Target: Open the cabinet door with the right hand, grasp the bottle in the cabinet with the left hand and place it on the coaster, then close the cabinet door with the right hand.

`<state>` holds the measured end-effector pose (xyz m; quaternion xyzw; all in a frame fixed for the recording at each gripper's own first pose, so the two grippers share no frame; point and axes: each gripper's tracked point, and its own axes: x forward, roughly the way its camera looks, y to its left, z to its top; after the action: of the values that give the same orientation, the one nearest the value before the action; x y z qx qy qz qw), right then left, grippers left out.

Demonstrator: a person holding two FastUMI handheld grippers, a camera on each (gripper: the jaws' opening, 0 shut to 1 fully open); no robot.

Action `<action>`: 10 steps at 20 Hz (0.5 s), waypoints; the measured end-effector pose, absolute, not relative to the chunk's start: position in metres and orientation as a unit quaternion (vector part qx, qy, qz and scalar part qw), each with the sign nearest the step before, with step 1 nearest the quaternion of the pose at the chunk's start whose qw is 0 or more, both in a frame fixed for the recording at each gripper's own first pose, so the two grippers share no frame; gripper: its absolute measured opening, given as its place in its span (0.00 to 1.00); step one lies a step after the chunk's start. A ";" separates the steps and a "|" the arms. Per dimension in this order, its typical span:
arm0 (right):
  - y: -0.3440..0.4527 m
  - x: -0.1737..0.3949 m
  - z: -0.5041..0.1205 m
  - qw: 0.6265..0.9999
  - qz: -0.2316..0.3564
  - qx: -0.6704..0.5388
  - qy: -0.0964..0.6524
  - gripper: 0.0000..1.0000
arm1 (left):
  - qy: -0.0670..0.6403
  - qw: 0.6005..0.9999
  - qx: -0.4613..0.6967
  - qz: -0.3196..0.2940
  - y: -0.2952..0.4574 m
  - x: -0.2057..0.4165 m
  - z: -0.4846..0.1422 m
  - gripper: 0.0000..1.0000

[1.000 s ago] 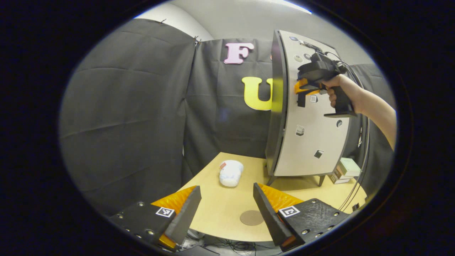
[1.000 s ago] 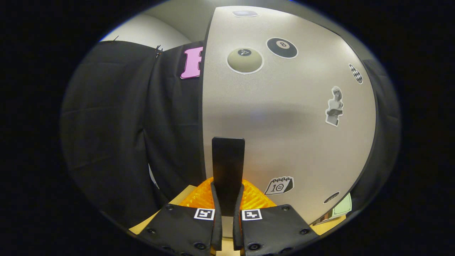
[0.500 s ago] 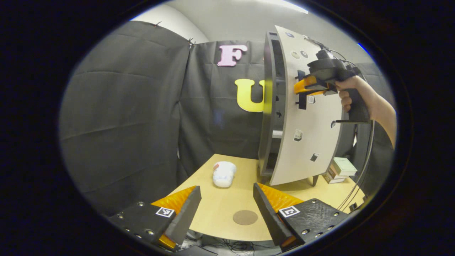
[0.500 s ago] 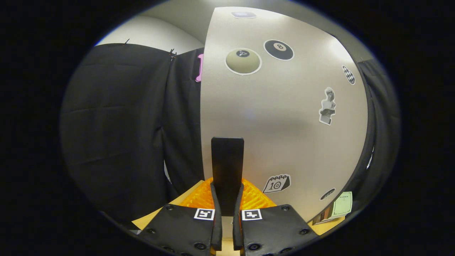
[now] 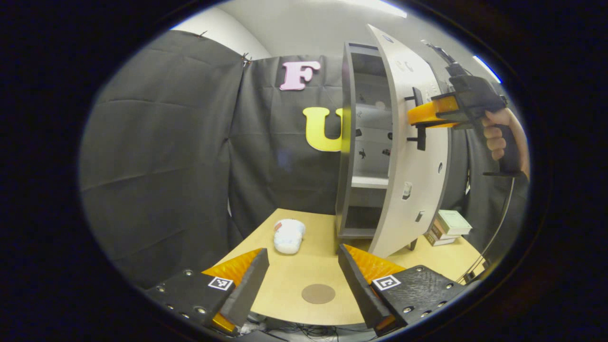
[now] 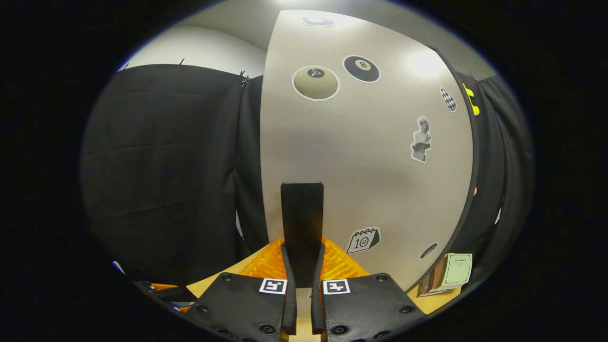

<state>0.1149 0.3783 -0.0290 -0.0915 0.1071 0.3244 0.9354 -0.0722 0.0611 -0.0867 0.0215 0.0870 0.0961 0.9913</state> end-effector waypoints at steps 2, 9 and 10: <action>0.376 0.116 -0.029 0.932 0.335 -0.083 0.113 0.14 | 0.089 0.992 0.026 0.090 0.055 -0.070 -0.087 0.89; 0.372 0.119 -0.029 0.929 0.342 -0.080 0.118 0.14 | 0.093 0.992 0.030 0.077 0.046 -0.064 -0.088 0.89; 0.369 0.118 -0.029 0.929 0.341 -0.078 0.119 0.12 | 0.093 0.992 0.030 0.073 0.045 -0.061 -0.089 0.89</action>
<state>0.1184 0.3689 -0.0291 -0.0783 0.1190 0.3408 0.9293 -0.0607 0.0446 -0.0888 0.0301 0.0934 0.0733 0.9925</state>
